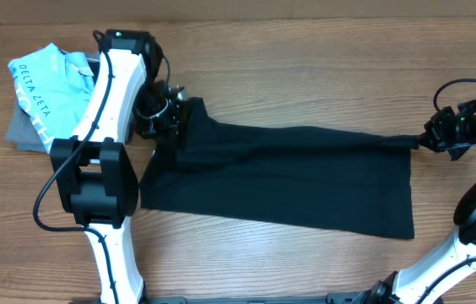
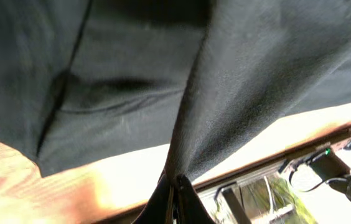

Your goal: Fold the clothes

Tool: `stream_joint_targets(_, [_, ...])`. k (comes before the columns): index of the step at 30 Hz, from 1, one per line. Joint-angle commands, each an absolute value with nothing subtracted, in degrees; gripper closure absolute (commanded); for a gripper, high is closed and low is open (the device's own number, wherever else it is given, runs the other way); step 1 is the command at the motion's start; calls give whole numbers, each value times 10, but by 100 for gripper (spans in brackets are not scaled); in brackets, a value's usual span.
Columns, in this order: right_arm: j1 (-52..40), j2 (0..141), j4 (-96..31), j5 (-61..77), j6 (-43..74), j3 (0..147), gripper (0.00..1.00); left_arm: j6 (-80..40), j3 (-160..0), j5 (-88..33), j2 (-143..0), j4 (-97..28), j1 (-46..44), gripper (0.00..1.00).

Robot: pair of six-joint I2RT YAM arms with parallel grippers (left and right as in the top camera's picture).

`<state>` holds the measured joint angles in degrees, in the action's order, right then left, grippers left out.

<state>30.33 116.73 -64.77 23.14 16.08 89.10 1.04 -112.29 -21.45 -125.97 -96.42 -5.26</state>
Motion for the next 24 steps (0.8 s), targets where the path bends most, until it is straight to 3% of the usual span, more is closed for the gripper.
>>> stream_joint_targets(1, [297, 1144, -655, 232, 145, 899, 96, 11, -1070, -219, -1244, -955, -53, 95])
stream_joint_targets(15, [295, 1144, -697, 207, 133, 899, 96, 21, -986, -178, -1244, -944, -53, 96])
stream_joint_targets(22, [295, 1144, -683, 241, 132, 899, 95, 33, -987, -220, -1244, -936, -43, 96])
stream_joint_targets(24, [295, 1144, -683, 241, 132, 899, 95, 33, -987, -220, -1244, -935, -37, 82])
